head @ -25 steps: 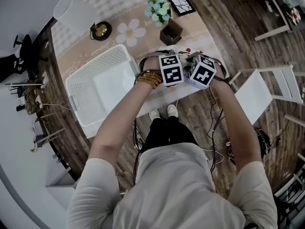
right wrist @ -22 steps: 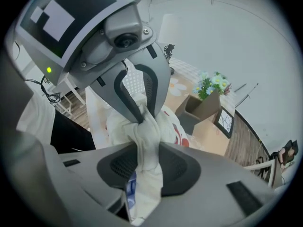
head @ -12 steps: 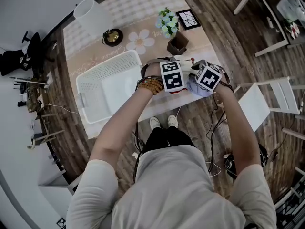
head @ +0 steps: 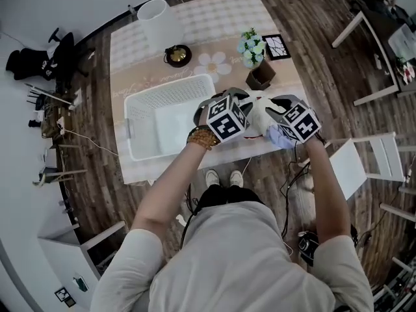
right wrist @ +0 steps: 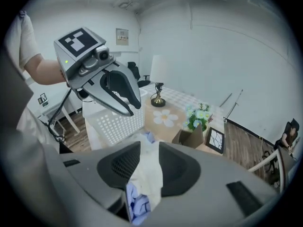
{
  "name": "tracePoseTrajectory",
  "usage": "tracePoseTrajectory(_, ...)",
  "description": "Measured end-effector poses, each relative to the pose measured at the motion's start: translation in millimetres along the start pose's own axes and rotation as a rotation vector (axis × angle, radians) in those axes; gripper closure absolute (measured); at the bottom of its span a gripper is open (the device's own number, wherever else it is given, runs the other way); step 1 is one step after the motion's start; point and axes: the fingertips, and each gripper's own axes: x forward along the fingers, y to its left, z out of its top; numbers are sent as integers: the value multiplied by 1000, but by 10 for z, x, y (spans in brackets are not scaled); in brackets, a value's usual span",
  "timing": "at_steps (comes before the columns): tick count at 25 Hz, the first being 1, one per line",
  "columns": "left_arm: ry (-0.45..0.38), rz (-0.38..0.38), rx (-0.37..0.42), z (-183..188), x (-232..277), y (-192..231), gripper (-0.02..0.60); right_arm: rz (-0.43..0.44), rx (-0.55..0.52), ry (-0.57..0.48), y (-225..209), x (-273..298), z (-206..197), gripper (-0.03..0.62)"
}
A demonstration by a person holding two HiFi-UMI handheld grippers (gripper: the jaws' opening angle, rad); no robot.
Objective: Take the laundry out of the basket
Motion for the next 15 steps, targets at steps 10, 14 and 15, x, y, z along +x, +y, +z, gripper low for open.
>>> tracePoseTrajectory(10,-403,215,-322,27,-1261,173,546,11,108,-482,618,-646,1265,491)
tracePoseTrajectory(14,-572,299,-393,88,-1849,189,557,25,83,-615,961,-957,1668,505)
tracePoseTrajectory(15,-612,316,-401,111,-1990,170,557,27,76,-641,1048,-1030,1752,513)
